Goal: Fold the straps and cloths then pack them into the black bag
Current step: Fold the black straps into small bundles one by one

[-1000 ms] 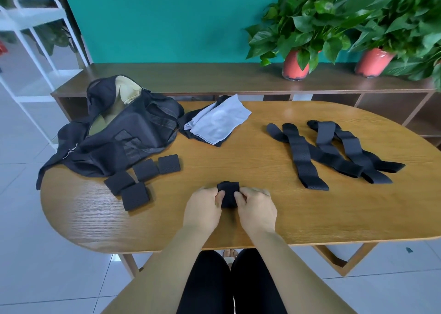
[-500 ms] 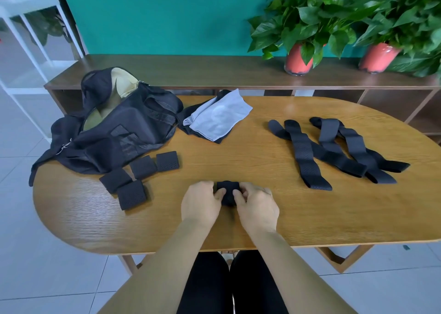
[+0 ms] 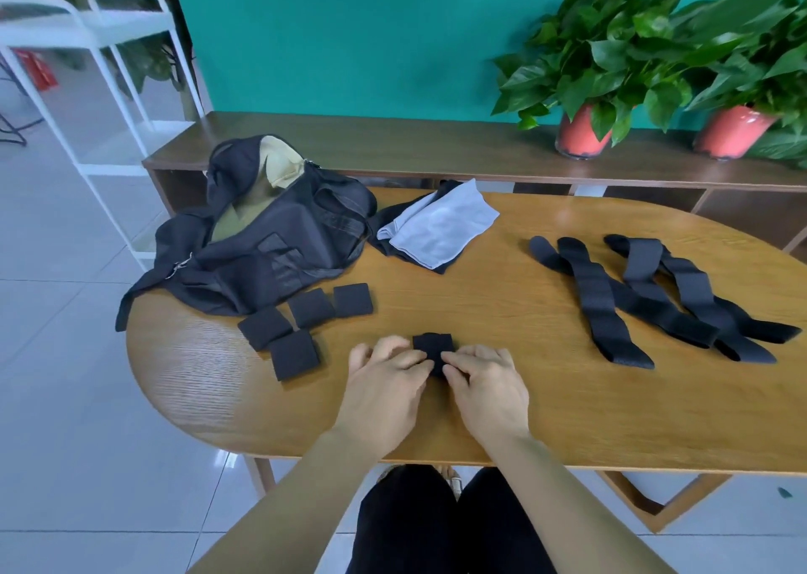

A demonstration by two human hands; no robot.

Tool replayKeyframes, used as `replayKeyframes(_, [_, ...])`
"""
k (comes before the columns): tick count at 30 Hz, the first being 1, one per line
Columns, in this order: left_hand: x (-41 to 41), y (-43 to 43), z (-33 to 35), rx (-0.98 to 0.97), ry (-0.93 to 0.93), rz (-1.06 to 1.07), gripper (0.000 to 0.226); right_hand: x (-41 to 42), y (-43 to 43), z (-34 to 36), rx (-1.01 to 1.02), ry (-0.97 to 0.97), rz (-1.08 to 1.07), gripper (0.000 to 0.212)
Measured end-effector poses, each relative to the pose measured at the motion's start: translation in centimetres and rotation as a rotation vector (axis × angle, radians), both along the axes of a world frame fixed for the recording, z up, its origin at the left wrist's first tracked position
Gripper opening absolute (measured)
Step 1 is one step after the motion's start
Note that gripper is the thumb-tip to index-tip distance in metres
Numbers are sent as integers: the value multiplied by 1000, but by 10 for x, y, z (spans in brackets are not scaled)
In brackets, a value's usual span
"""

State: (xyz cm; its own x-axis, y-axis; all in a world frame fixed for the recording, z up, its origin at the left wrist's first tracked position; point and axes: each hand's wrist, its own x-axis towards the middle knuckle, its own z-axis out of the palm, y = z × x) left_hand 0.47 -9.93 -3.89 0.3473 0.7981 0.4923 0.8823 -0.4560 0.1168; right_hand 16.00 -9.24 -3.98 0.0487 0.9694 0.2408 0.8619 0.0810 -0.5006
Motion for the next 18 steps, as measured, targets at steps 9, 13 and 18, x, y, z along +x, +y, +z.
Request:
replayKeyframes(9, [-80, -5, -3, -7, 187, 149, 48, -81, 16, 10, -82, -56, 157, 28])
replayKeyframes(13, [-104, -9, -7, -48, 175, 200, 52, -109, 22, 11, -87, -51, 205, 28])
replayKeyframes(18, [-119, -9, -5, -106, 202, 225, 64, -126, 25, 9, -85, -28, 209, 28])
